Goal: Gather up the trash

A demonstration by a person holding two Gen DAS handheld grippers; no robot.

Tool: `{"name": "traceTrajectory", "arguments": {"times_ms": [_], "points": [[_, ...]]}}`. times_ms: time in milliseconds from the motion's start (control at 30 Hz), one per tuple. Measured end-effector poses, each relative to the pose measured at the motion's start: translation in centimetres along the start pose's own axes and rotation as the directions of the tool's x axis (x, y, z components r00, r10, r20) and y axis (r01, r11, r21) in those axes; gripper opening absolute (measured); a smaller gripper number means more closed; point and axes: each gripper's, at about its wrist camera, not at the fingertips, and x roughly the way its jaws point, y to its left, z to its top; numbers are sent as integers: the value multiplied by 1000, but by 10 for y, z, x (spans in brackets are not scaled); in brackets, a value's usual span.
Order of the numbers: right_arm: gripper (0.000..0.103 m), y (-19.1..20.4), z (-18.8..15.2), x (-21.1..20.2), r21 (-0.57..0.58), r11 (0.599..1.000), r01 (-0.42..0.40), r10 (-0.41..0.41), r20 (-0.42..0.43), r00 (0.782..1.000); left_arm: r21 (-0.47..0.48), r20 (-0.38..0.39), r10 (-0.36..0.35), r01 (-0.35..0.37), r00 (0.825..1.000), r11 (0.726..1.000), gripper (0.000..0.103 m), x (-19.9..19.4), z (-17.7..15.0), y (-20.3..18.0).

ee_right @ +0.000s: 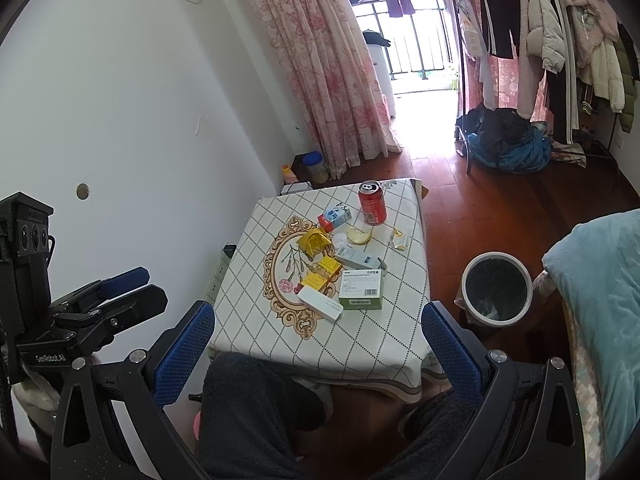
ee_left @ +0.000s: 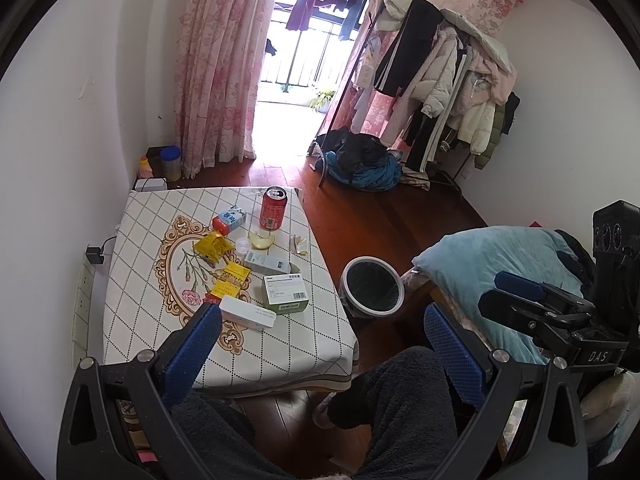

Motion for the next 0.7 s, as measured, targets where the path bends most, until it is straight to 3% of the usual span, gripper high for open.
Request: {"name": "traceTrajectory", "arguments": {"times_ms": [700], "points": [[103,-4,7,-8,-2,1000,3,-3,14,1000,8,6,-6,6,1000,1000,103,1,2,-3]]}}
